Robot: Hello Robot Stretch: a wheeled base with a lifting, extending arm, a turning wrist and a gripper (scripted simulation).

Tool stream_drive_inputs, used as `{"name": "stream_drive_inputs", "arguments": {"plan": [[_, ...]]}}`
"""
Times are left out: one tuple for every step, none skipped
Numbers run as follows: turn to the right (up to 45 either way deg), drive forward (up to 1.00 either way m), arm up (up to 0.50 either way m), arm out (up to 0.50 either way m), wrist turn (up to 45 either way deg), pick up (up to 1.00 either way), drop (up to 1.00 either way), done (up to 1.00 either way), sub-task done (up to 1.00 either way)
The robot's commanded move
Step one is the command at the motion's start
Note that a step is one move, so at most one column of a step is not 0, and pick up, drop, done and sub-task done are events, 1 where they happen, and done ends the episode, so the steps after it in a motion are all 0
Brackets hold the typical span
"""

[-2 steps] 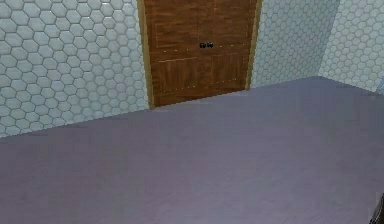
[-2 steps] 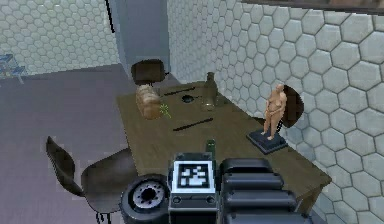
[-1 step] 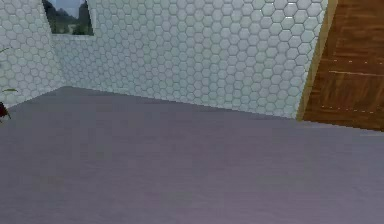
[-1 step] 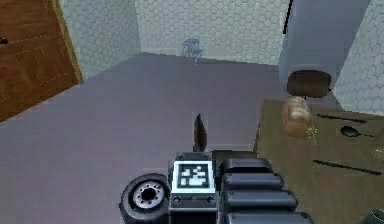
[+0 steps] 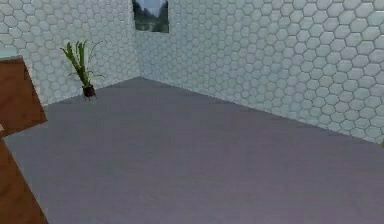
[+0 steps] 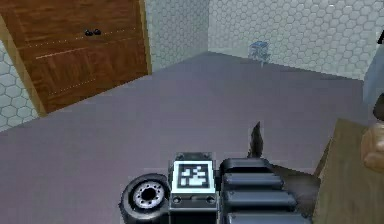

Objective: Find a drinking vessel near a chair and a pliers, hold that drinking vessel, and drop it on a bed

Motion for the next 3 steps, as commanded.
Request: {"name": "stream_drive_inputs", "arguments": {"plan": [[0.0,0.2,0.0,0.0,0.0,0.0,0.0,0.0,0.0],[-45.0,0.0,0.0,0.0,0.0,0.0,0.0,0.0,0.0],[-39.0,0.0,0.0,0.0,0.0,0.0,0.0,0.0,0.0]]}}
